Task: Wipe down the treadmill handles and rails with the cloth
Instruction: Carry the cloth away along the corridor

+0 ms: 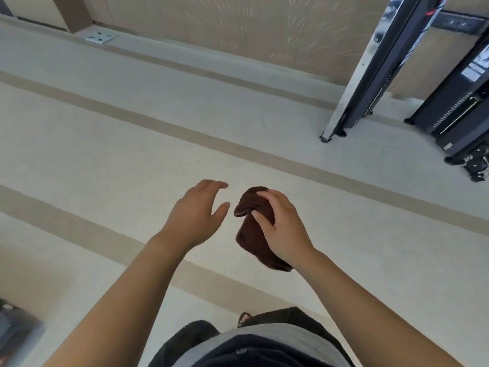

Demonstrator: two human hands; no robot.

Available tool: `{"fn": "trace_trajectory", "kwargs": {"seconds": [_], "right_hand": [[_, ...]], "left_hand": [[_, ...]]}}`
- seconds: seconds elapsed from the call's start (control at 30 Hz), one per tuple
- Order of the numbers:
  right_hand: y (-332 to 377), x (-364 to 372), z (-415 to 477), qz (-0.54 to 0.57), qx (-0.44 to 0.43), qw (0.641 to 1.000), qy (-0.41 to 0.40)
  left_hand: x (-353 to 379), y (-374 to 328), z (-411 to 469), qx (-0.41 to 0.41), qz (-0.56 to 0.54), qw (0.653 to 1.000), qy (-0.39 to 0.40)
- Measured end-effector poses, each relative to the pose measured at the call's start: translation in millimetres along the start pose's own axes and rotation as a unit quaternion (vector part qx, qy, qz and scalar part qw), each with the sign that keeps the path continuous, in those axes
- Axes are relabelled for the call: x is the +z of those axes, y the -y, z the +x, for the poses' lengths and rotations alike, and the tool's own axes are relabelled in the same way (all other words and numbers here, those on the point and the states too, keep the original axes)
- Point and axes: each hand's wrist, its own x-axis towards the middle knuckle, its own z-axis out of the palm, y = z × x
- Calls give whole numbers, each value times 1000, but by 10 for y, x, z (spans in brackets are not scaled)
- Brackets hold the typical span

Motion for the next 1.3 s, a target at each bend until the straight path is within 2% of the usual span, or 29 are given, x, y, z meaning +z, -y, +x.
{"fn": "trace_trajectory", "kwargs": {"seconds": [0.13, 0.37, 0.63, 0.77, 1.0, 1.2, 1.3], "right_hand": [[-54, 123, 749, -3, -2, 1000, 15], [661, 617, 2336, 13, -85, 992, 93], [1359, 1516, 4199, 44, -116, 988, 95], [1624, 1776, 5020, 51, -112, 987, 105], [1482, 2097, 6463, 77, -49, 993, 75], [1548, 2236, 8200, 71, -50, 994, 65], [1657, 2195, 9030, 49, -71, 994, 68]], "left_hand": [[-31, 343, 549, -11, 24, 999, 21], [-807, 1347, 1371, -104, 49, 993, -26], [-1572, 2738, 2584, -145, 62, 986, -54], [-1943, 3196, 3198, -166, 42, 984, -57], [-2211, 3942, 4603, -153, 37, 987, -17], [-2407, 4504, 6318, -124, 55, 990, 47], [-2634, 4745, 7115, -112, 57, 991, 41]]}}
